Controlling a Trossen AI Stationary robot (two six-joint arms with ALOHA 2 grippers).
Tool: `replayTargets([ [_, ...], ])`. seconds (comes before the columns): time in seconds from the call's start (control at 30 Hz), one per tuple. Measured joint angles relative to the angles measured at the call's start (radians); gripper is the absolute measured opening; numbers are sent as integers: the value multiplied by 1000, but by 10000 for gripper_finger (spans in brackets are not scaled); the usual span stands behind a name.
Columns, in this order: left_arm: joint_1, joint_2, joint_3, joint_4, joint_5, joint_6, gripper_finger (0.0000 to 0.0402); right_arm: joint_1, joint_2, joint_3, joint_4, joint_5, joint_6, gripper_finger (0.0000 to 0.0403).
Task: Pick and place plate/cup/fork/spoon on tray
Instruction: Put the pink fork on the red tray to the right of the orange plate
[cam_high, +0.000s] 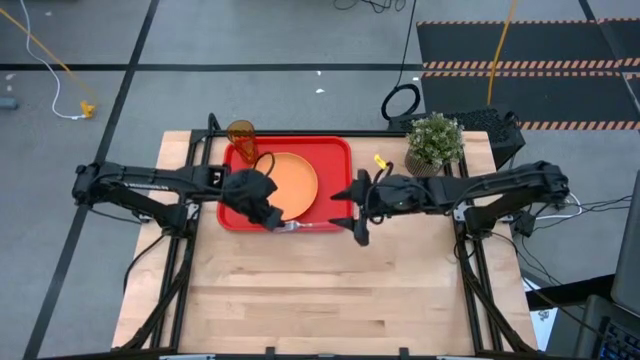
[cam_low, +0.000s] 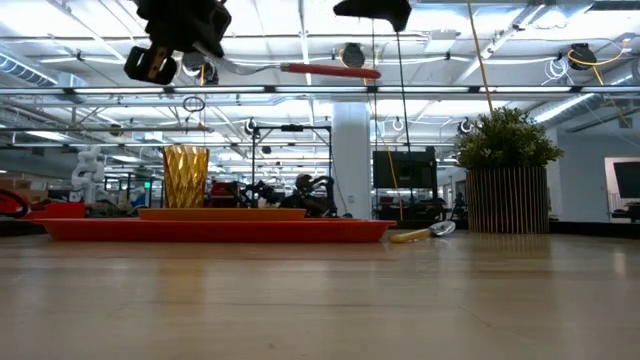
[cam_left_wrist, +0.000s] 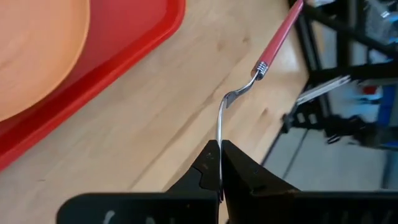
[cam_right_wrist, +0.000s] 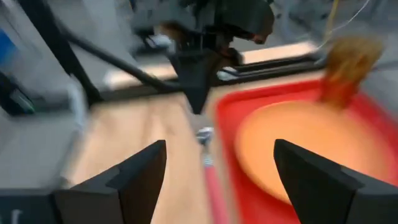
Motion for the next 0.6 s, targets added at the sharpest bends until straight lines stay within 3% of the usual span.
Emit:
replayTargets([
  [0.1,18,0,0,45,9,-23,0,11,26,85,-106,72,-193,286],
  [0.23,46,0,0,88,58,-46,0,11,61,128,-175,87,-320,278],
  [0.47,84,0,0,88,69,-51,0,24,147,128,-221,35,-356,235],
  [0.6,95,18,0,79,68,-47,0,23,160,128,-217,66,-378,213],
])
